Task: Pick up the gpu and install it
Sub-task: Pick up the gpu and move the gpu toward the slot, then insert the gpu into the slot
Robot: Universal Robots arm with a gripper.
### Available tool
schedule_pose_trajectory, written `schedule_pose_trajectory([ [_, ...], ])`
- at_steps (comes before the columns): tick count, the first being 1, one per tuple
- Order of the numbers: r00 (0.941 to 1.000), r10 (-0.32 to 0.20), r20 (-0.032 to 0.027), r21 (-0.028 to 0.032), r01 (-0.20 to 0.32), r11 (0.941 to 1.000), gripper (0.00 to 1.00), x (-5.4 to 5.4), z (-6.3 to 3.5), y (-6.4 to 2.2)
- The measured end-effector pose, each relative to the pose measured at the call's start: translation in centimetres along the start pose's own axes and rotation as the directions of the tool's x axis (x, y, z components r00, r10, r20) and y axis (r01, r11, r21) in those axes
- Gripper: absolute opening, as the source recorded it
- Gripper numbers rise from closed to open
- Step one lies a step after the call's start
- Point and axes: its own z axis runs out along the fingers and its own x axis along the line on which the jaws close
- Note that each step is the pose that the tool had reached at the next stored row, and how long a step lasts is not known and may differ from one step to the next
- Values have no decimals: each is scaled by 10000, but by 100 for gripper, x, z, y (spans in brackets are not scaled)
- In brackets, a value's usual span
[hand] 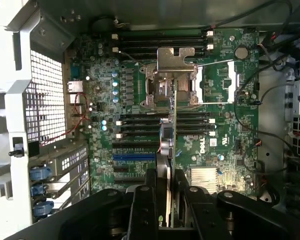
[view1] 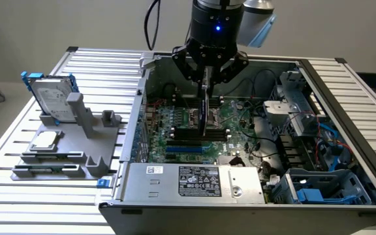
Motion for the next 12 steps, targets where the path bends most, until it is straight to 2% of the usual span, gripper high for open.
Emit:
schedule_pose_trajectory([
  [11, 10000, 0, -3, 2, 0, 10000, 26, 0, 0, 0],
  [12, 10000, -3, -15, 34, 3, 10000, 26, 0, 4, 13],
])
